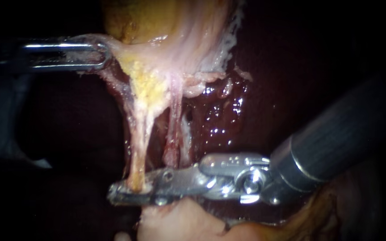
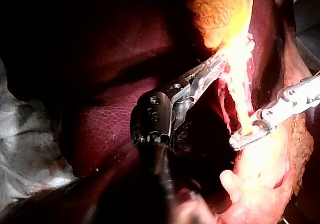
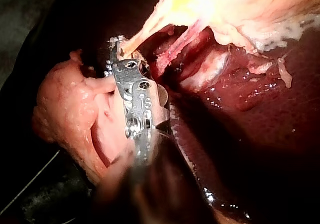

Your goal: Clipping second clip left tube

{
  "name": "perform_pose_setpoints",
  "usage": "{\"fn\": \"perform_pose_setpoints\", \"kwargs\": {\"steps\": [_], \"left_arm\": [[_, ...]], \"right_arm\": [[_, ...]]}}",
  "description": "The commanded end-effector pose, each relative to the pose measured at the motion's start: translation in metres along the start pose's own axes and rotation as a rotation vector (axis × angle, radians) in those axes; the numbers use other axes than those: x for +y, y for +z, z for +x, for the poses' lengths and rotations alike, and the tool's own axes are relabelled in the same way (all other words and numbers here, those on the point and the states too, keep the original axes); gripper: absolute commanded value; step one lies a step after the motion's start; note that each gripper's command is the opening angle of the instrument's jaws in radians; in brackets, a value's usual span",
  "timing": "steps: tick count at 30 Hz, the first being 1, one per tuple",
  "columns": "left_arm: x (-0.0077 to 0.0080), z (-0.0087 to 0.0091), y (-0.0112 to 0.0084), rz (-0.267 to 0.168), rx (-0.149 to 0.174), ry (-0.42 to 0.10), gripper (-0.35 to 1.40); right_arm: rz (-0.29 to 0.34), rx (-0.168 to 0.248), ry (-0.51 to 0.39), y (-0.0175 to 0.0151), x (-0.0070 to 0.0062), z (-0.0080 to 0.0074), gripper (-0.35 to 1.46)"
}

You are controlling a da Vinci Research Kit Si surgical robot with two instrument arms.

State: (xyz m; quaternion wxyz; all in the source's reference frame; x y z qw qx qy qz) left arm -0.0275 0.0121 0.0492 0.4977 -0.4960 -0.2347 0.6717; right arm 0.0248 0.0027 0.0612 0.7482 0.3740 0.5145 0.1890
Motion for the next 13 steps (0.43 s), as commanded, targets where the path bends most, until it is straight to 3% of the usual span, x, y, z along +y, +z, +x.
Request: {"fn": "perform_pose_setpoints", "kwargs": {"steps": [1, 13], "left_arm": [[0.0000, 0.0000, 0.0000, 0.000, 0.000, 0.000, -0.35], [-0.0001, 0.0001, 0.0002, 0.001, 0.000, 0.000, -0.35]], "right_arm": [[0.004, -0.004, 0.000, 0.0000, 0.0002, 0.0000, -0.35], [0.009, -0.012, 0.004, 0.0000, 0.0007, -0.0003, -0.35]]}}
